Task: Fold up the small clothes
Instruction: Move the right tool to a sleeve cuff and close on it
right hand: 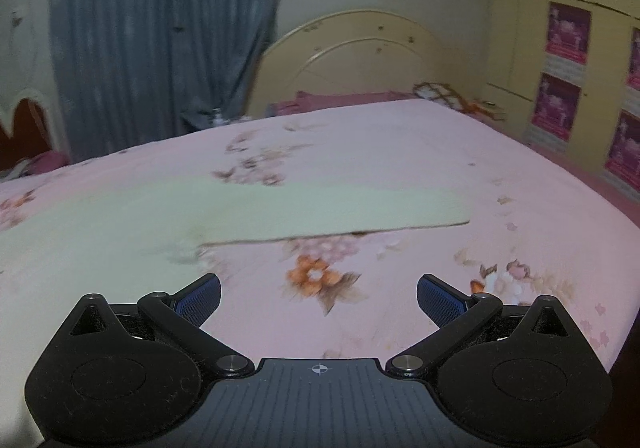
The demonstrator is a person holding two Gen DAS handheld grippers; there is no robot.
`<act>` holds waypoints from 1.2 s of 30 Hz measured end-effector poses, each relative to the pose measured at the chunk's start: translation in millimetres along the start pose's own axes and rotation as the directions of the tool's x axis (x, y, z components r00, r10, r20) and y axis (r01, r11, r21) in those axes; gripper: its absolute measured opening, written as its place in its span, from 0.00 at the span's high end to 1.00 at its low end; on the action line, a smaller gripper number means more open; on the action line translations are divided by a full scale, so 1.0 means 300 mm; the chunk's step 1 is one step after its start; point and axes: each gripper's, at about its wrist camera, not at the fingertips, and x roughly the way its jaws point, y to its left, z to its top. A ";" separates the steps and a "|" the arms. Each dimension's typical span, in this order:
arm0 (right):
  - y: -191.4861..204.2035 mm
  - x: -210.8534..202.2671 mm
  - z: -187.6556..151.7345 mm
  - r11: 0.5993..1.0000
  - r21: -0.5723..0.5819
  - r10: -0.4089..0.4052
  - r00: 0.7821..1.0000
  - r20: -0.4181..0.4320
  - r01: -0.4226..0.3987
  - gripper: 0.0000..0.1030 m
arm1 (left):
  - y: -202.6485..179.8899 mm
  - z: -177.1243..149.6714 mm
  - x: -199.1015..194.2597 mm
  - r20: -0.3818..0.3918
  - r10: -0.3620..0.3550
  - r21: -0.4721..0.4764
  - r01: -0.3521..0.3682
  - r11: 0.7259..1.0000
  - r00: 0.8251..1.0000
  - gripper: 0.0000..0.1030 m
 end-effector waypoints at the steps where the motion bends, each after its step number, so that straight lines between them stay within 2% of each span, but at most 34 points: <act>1: -0.022 0.032 0.013 1.000 0.018 -0.007 1.000 -0.003 0.007 0.00 | -0.002 0.010 0.025 -0.012 -0.005 -0.006 0.005 1.000 1.000 0.00; 5: -0.137 0.150 0.055 0.995 0.104 -0.009 1.000 -0.010 0.010 0.00 | -0.036 0.039 0.120 -0.062 -0.007 -0.031 0.005 1.000 0.998 0.00; 11: -0.357 0.370 0.103 0.969 0.246 0.014 1.000 -0.028 -0.007 0.00 | -0.099 0.070 0.214 -0.137 0.041 -0.068 -0.051 0.996 0.990 0.00; 12: -0.392 0.409 0.110 0.963 0.268 0.022 0.999 -0.032 -0.013 0.05 | -0.110 0.077 0.220 -0.139 0.038 -0.088 -0.051 0.995 0.989 0.00; 13: -0.433 0.457 0.122 0.956 0.291 0.033 0.998 -0.048 -0.018 0.39 | -0.123 0.083 0.227 -0.144 0.035 -0.101 -0.050 0.994 0.989 0.00; 14: -0.462 0.499 0.130 0.951 0.310 0.029 0.997 -0.073 -0.005 0.56 | -0.137 0.087 0.240 -0.153 0.038 -0.102 -0.054 0.993 0.988 0.00; 18: -0.580 0.619 0.143 0.913 0.407 0.051 0.994 -0.097 -0.007 0.56 | -0.216 0.110 0.296 -0.183 0.081 -0.058 -0.093 0.994 0.980 0.00; 22: -0.678 0.703 0.122 0.868 0.496 0.070 0.989 -0.133 0.005 0.56 | -0.275 0.135 0.322 -0.190 0.085 -0.048 -0.096 0.994 0.978 0.00; 24: -0.714 0.722 0.114 0.850 0.527 0.083 0.989 -0.119 -0.008 0.56 | -0.296 0.145 0.329 -0.188 0.090 -0.035 -0.098 0.995 0.978 0.00; 28: -0.752 0.750 0.130 0.847 0.532 0.083 0.993 -0.090 -0.022 0.57 | -0.304 0.162 0.339 -0.190 0.096 -0.039 -0.105 0.994 0.977 0.00; 30: -0.757 0.762 0.135 0.863 0.505 0.047 0.994 -0.101 0.010 0.78 | -0.289 0.169 0.338 -0.192 0.094 -0.050 -0.105 0.993 0.977 0.00; 31: -0.765 0.769 0.136 0.868 0.496 0.032 0.994 -0.105 0.025 0.94 | -0.275 0.172 0.335 -0.191 0.093 -0.056 -0.106 0.993 0.977 0.00; 34: -0.766 0.790 0.153 0.889 0.457 0.012 0.994 -0.104 0.037 0.97 | -0.219 0.174 0.327 -0.195 0.088 -0.077 -0.104 0.992 0.977 0.00; 36: -0.735 0.799 0.178 0.909 0.412 -0.015 0.992 -0.124 0.065 0.97 | -0.172 0.156 0.335 -0.227 0.107 -0.066 -0.125 0.990 0.968 0.00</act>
